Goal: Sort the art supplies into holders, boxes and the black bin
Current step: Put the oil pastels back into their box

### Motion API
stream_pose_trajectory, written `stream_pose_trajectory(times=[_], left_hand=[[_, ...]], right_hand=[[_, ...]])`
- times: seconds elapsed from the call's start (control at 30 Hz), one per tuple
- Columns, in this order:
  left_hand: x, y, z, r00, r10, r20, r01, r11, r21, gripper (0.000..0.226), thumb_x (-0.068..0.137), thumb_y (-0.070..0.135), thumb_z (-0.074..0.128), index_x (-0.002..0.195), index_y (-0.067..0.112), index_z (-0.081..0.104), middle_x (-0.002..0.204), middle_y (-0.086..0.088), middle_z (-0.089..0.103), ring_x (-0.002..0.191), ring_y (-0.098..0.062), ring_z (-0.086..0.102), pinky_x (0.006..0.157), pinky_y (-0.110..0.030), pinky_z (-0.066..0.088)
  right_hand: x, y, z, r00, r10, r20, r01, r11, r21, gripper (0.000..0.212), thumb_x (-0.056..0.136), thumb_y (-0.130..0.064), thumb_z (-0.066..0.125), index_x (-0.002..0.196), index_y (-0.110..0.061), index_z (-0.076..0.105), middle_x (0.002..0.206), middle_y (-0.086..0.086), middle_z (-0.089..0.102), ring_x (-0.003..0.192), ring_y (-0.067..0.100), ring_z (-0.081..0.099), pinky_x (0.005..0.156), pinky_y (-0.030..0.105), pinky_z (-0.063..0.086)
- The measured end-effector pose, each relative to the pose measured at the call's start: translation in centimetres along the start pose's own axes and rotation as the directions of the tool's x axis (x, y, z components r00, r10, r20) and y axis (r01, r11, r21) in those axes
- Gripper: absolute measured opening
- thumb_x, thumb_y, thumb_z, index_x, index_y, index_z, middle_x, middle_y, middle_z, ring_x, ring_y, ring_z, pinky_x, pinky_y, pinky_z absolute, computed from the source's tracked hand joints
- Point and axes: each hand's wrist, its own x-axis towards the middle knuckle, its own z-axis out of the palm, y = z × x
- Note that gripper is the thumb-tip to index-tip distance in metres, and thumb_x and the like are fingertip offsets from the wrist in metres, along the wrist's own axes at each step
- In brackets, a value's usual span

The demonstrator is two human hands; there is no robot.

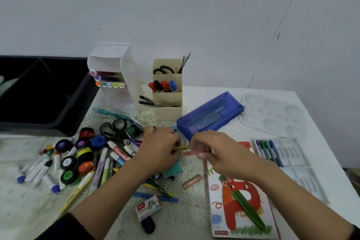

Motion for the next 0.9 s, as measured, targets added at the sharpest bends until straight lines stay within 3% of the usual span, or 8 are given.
stream_pose_trajectory(times=[0.17,0.27,0.33,0.43,0.57,0.67,0.8,0.9], left_hand=[[-0.6,0.7,-1.5,0.983,0.005,-0.182,-0.055,0.960,-0.274,0.013,0.093,0.032,0.069,0.103,0.024,0.071,0.096,0.009,0.056,0.087,-0.005,0.054,0.080,-0.032,0.047],[-0.5,3.2,-3.0,0.951,0.033,-0.307,-0.158,0.907,-0.391,0.013,0.091,0.025,0.074,0.104,0.024,0.075,0.088,0.013,0.053,0.080,0.008,0.051,0.067,-0.010,0.037],[0.0,5.3,-3.4,0.935,0.047,-0.351,-0.193,0.898,-0.394,0.016,0.090,0.027,0.075,0.106,0.026,0.077,0.085,0.017,0.056,0.074,0.005,0.053,0.063,-0.013,0.040],[1.2,8.9,-2.9,0.945,0.062,-0.322,-0.203,0.882,-0.425,0.023,0.092,0.030,0.072,0.115,0.029,0.076,0.095,0.015,0.067,0.078,-0.003,0.060,0.068,-0.026,0.054],[3.6,14.3,-1.1,0.972,0.103,-0.209,-0.189,0.872,-0.451,0.030,0.098,0.029,0.063,0.127,0.034,0.069,0.119,0.016,0.061,0.101,-0.001,0.059,0.082,-0.016,0.054],[6.0,17.7,0.4,0.976,0.155,-0.150,-0.204,0.889,-0.409,0.031,0.099,0.029,0.062,0.128,0.035,0.068,0.139,0.016,0.053,0.111,-0.002,0.059,0.088,-0.008,0.045],[8.2,20.4,2.4,0.963,0.224,-0.146,-0.263,0.899,-0.349,0.032,0.100,0.023,0.060,0.131,0.028,0.067,0.133,0.010,0.062,0.113,-0.006,0.058,0.092,-0.012,0.045],[8.9,21.3,3.9,0.954,0.250,-0.167,-0.293,0.895,-0.335,0.028,0.098,0.018,0.064,0.125,0.020,0.072,0.121,0.005,0.068,0.106,-0.009,0.063,0.092,-0.020,0.052]], right_hand=[[-2.1,1.5,-1.0,0.959,0.133,-0.249,-0.066,0.963,0.263,0.038,0.100,-0.010,0.057,0.119,-0.041,0.047,0.099,-0.018,0.060,0.088,0.005,0.060,0.071,0.022,0.051],[-3.7,2.8,-2.0,0.903,0.242,-0.356,-0.097,0.920,0.380,0.034,0.101,-0.016,0.056,0.122,-0.041,0.047,0.091,-0.015,0.062,0.083,0.006,0.063,0.068,0.020,0.053],[-5.0,4.0,-2.7,0.869,0.312,-0.384,-0.109,0.878,0.466,0.032,0.101,-0.018,0.055,0.121,-0.042,0.048,0.089,-0.013,0.063,0.079,0.012,0.067,0.062,0.026,0.057],[-7.3,6.3,-3.7,0.829,0.405,-0.386,-0.161,0.834,0.527,0.029,0.101,-0.017,0.055,0.119,-0.039,0.051,0.088,-0.010,0.065,0.076,0.012,0.069,0.055,0.025,0.057],[-10.4,10.2,-4.8,0.776,0.483,-0.405,-0.277,0.838,0.470,0.029,0.099,-0.017,0.060,0.114,-0.040,0.053,0.086,-0.003,0.067,0.069,0.010,0.065,0.056,0.018,0.052],[-12.2,12.8,-5.3,0.776,0.497,-0.389,-0.328,0.844,0.424,0.030,0.098,-0.017,0.061,0.107,-0.044,0.054,0.078,0.000,0.069,0.064,0.014,0.064,0.057,0.024,0.052],[-13.5,15.0,-5.5,0.798,0.487,-0.356,-0.311,0.838,0.449,0.023,0.098,-0.019,0.061,0.103,-0.040,0.056,0.072,0.006,0.069,0.063,0.028,0.064,0.062,0.042,0.057],[-13.7,15.7,-5.5,0.815,0.468,-0.341,-0.290,0.839,0.460,0.018,0.097,-0.019,0.061,0.103,-0.035,0.056,0.069,0.006,0.068,0.058,0.026,0.064,0.062,0.044,0.057]])
